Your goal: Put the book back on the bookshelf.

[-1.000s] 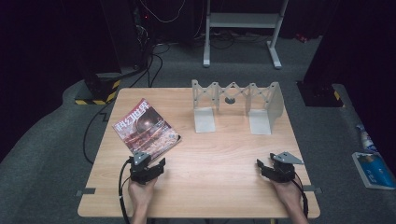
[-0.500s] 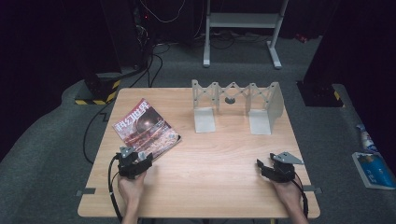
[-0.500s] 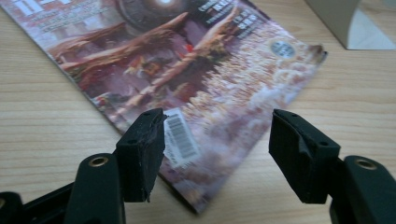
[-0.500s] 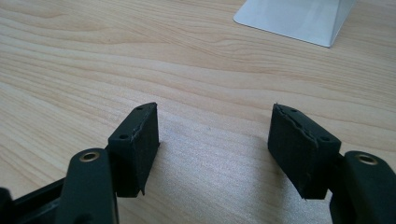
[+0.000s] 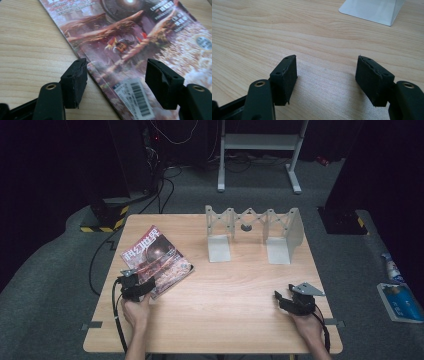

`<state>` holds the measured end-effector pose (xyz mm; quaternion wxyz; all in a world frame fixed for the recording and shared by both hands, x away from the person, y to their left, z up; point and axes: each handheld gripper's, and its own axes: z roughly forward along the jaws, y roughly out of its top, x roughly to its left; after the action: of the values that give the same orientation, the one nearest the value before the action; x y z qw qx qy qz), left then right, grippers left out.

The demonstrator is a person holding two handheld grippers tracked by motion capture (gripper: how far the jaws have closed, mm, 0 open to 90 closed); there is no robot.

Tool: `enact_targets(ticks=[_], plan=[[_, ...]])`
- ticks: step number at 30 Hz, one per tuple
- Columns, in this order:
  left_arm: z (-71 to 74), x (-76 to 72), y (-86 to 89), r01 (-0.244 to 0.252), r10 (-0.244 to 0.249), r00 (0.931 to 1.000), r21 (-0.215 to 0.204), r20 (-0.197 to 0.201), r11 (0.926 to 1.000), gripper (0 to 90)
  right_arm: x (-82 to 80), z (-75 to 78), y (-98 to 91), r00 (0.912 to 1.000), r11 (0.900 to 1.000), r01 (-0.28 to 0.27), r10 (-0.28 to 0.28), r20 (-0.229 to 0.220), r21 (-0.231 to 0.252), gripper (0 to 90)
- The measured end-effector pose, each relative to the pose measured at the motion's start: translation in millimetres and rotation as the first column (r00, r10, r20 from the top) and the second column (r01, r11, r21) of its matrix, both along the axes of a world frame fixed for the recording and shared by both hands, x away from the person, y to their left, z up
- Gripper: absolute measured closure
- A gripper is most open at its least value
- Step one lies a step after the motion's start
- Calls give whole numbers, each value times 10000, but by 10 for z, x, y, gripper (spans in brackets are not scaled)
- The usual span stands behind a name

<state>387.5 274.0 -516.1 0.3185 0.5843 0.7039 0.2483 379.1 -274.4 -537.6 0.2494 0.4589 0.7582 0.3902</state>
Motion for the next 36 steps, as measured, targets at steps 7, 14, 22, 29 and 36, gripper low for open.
enact_targets(ticks=[7, 14, 22, 29, 36], plan=[[-33, 92, 17, -24, 29, 9995, 166, -301, 9999, 315, 0, 0, 1, 10000, 10000, 1, -1, 0, -1, 338], [-63, 210, 22, -238, 244, 9996, 470, -114, 9986, 281, 0, 0, 1, 10000, 10000, 3, -3, -5, 4, 338], [-55, 338, 63, -294, 315, 9989, 615, -342, 9977, 239, 3, 1, 2, 10000, 10000, -2, 2, -18, -14, 338], [-85, 355, 72, -352, 358, 9993, 749, -73, 9966, 221, 3, 0, 2, 10000, 10000, -5, 5, -17, -12, 338], [-81, 348, 71, -307, 317, 9994, 806, -107, 9963, 227, 1, 1, 3, 10000, 10000, 6, -6, -22, 11, 338]])
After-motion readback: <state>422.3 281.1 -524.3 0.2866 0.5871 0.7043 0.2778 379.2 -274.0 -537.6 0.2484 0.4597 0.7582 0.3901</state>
